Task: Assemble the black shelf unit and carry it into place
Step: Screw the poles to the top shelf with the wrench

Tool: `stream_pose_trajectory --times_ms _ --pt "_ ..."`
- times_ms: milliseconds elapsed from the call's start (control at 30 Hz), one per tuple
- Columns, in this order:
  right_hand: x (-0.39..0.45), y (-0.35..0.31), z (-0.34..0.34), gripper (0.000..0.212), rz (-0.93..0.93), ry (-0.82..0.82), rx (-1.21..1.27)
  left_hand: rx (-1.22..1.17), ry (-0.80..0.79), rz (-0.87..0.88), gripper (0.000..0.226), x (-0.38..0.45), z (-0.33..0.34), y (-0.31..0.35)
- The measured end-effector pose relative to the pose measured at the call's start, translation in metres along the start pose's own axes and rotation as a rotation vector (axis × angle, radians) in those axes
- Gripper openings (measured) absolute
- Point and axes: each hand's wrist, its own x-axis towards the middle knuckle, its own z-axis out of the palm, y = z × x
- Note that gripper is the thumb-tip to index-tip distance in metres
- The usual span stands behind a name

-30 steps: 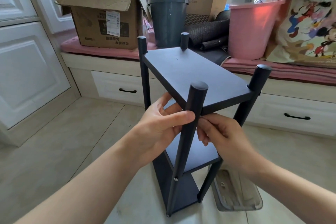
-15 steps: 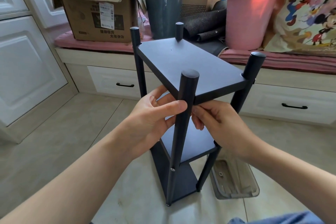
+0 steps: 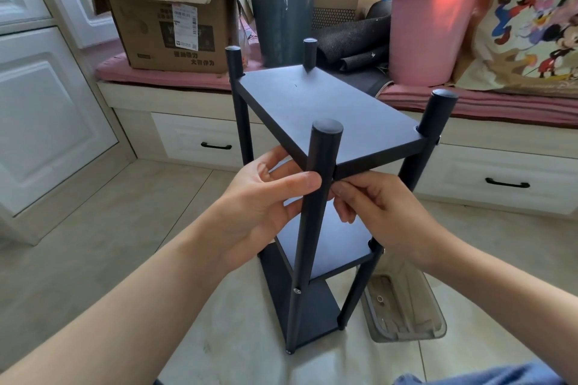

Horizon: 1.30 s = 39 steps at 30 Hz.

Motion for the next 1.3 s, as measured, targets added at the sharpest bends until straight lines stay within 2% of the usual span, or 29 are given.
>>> stream_pose_trajectory --times_ms 167,367,833,900,1000,1067,1300 --pt "0.001 0.003 -0.003 0.033 0.001 -0.031 -0.015 0.005 -0.005 -0.002 0.065 0.000 -0.001 0.000" --pt "0.000 0.007 -0.005 0.029 0.003 -0.043 0.016 0.015 -0.007 0.003 0.052 0.000 -0.002 0.001" --pt "-0.001 0.005 0.003 0.027 -0.023 0.015 -0.064 0.012 -0.003 -0.006 0.062 -0.004 -0.004 0.004" --pt "-0.001 0.002 0.006 0.030 -0.023 0.010 -0.057 0.016 -0.009 -0.006 0.061 -0.005 -0.005 0.005" --pt "-0.001 -0.005 0.012 0.050 -0.030 0.004 -0.027 0.038 -0.012 -0.006 0.057 -0.007 -0.007 0.006" --pt "-0.001 -0.008 0.016 0.056 -0.031 0.004 -0.002 0.047 -0.010 -0.003 0.051 -0.008 -0.007 0.006" --pt "0.002 -0.006 0.022 0.036 0.017 0.010 0.127 0.084 -0.013 0.018 0.049 -0.010 -0.008 0.007"
